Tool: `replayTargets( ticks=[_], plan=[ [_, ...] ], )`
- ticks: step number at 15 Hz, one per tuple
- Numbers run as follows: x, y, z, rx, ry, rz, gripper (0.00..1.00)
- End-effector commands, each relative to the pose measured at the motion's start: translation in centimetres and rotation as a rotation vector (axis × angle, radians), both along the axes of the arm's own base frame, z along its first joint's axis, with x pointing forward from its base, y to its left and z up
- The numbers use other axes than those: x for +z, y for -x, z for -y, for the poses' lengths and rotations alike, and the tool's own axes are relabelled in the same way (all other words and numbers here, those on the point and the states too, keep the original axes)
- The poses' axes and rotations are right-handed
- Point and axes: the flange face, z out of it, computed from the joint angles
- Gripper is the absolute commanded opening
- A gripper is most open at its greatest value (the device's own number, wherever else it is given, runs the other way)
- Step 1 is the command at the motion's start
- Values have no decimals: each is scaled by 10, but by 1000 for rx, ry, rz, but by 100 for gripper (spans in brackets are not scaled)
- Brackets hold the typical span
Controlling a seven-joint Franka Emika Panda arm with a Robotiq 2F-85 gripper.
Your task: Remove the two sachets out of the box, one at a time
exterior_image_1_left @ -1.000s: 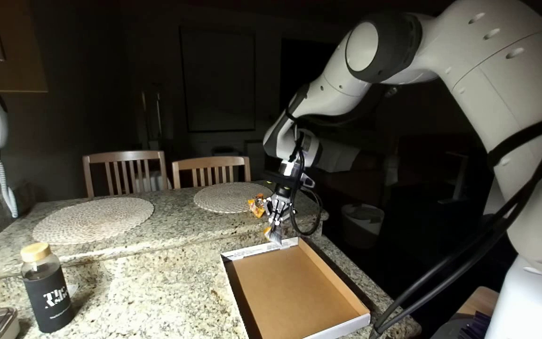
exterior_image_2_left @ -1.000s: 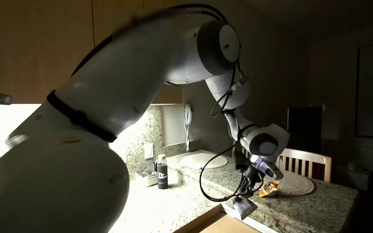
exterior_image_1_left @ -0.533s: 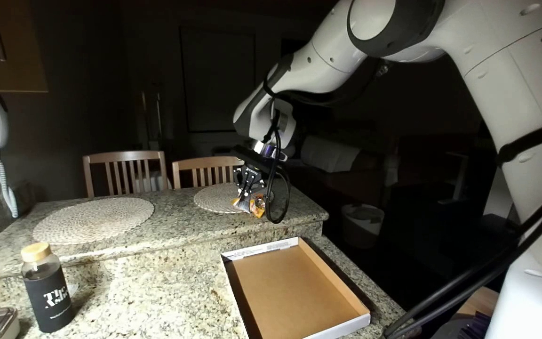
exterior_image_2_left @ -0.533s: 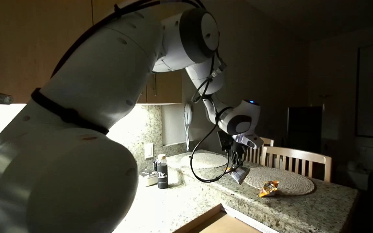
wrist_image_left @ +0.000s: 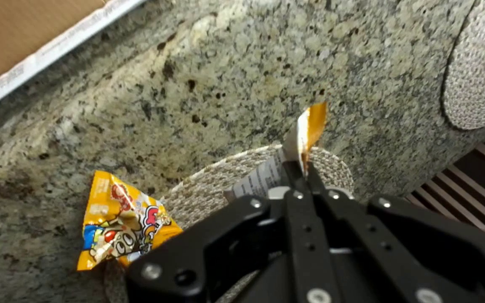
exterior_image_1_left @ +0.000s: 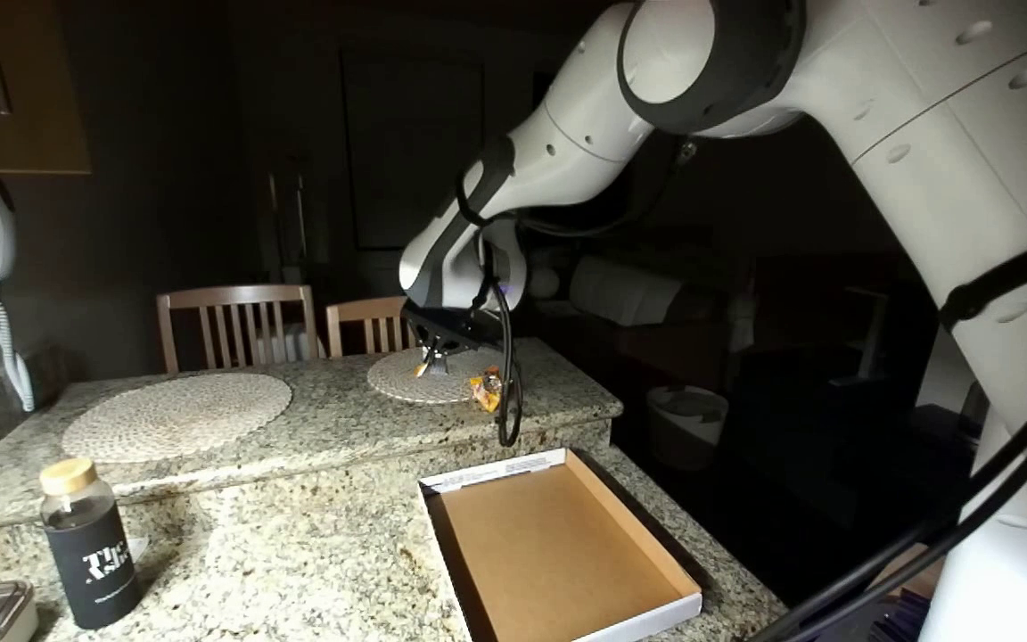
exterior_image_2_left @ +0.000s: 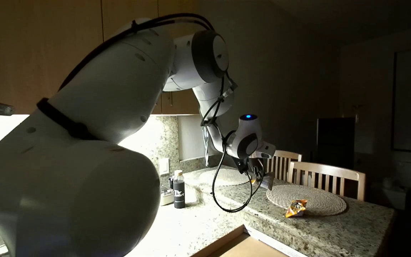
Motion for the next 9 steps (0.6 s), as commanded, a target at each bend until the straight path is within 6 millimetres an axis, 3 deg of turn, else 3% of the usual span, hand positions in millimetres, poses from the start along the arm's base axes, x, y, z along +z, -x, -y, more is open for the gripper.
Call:
replayTargets(
  ticks=[1,9],
  plan=[
    [-12,-7,10,-51,61,37,28],
    [-16,-1,29,-66,41,-17,78]
  ],
)
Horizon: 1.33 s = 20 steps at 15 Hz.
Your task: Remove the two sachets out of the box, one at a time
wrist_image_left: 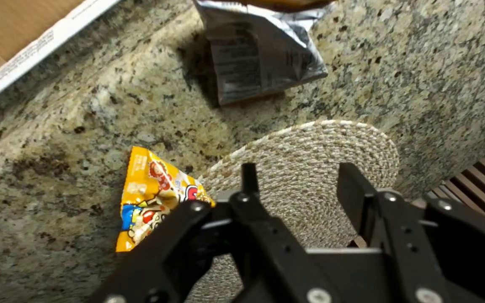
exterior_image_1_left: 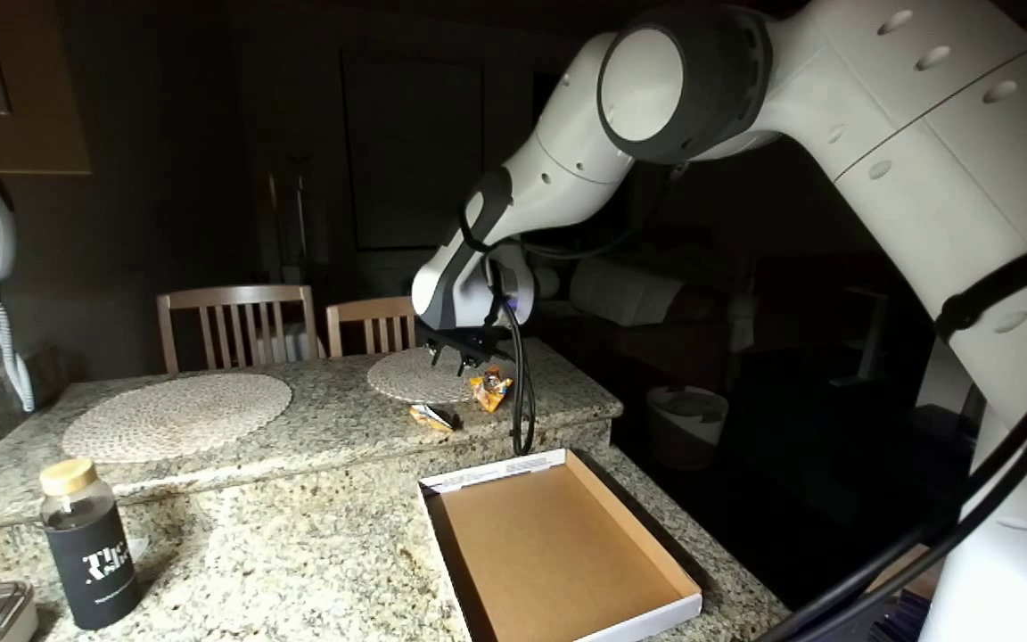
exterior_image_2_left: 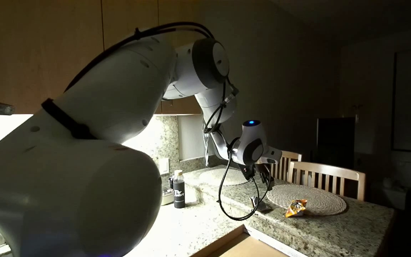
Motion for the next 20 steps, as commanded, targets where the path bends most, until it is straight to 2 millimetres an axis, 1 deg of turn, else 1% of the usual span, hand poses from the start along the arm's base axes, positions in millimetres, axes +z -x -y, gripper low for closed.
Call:
replayTargets(
  ticks=[1,2,3,6,8,9,10,11,13,15,17,20],
  plan=[
    [9,7,5,-7,-25,-26,85],
    [10,11,8,-9,-23,-50,91],
    [14,20,12,1,-35,-104,98],
    [24,57,28,51,-38,-288,100],
    [32,87,41,64,-15,-405,100],
    [34,107,44,88,7,-459,100],
    [38,122,46,105,31,-513,100],
    [36,142,45,132,64,-562,100],
    [35,174,42,199,129,-657,100],
    [31,202,39,281,199,-734,100],
    [29,225,34,378,273,-746,100],
    [27,248,30,512,349,-698,100]
  ],
)
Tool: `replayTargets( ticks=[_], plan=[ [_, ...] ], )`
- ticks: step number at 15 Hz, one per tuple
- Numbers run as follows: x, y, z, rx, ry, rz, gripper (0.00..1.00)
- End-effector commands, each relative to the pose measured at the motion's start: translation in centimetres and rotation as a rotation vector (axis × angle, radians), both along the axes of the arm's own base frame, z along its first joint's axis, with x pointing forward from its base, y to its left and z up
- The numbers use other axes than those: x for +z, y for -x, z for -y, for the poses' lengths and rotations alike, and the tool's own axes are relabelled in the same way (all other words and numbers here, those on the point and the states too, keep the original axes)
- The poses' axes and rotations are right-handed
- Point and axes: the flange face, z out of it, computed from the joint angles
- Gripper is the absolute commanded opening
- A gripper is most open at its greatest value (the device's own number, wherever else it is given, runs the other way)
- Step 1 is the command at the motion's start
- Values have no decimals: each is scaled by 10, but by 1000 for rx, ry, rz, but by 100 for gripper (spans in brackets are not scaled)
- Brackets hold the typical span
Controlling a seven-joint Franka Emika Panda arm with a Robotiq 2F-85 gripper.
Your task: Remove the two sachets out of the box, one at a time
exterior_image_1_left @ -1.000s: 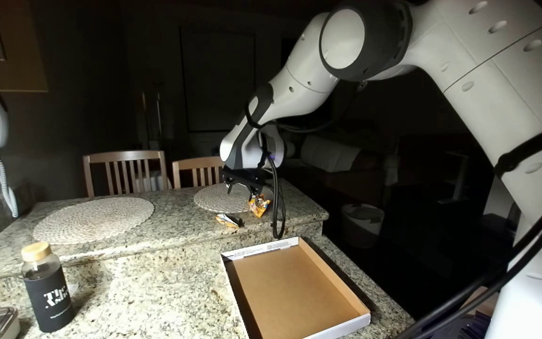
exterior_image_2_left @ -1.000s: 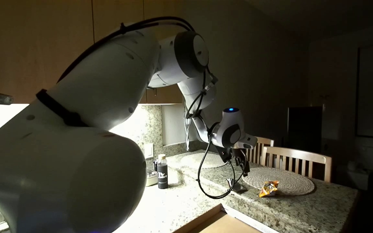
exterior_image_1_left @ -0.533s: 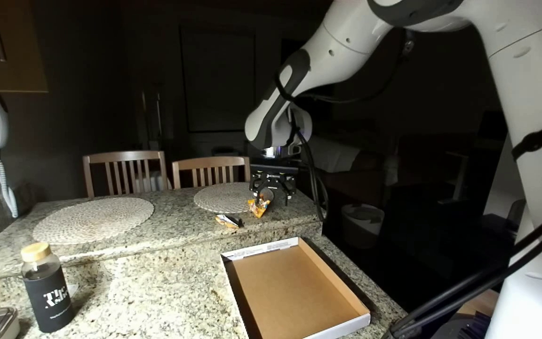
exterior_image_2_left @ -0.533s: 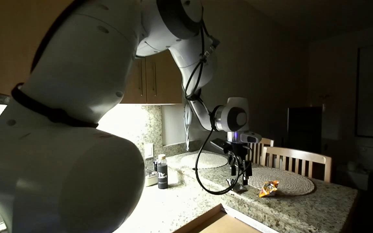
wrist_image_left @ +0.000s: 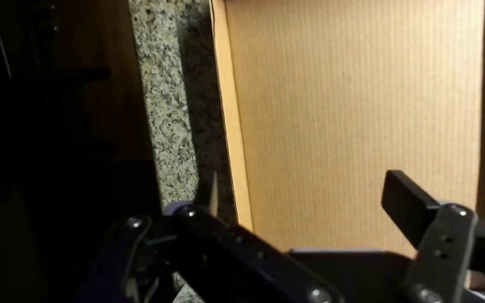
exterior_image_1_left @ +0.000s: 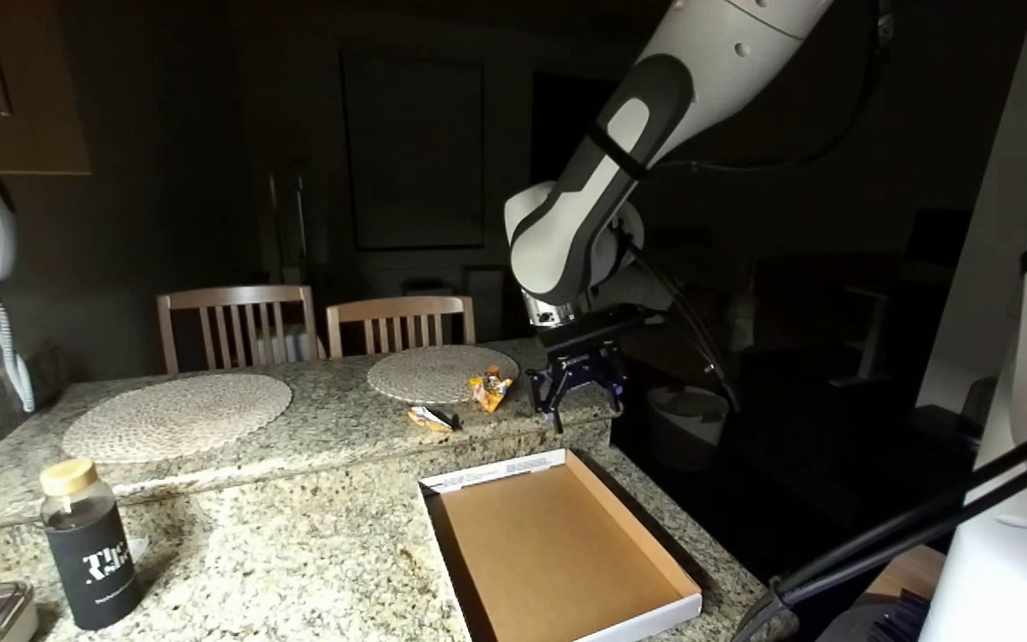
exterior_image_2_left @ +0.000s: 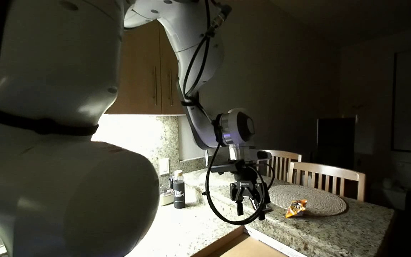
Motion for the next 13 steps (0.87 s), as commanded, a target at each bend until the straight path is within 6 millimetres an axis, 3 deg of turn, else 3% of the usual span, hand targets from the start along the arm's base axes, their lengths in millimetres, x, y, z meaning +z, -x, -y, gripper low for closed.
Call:
replayTargets(
  ticks=[1,3,4,7,13],
  plan=[
    [7,36,5,184,-24,57,100],
    [7,44,12,250,-80,104,100],
    [0,26,2,177,-42,65,100],
    [2,36,12,220,-61,85,100],
    [3,36,10,228,-62,87,100]
  ],
)
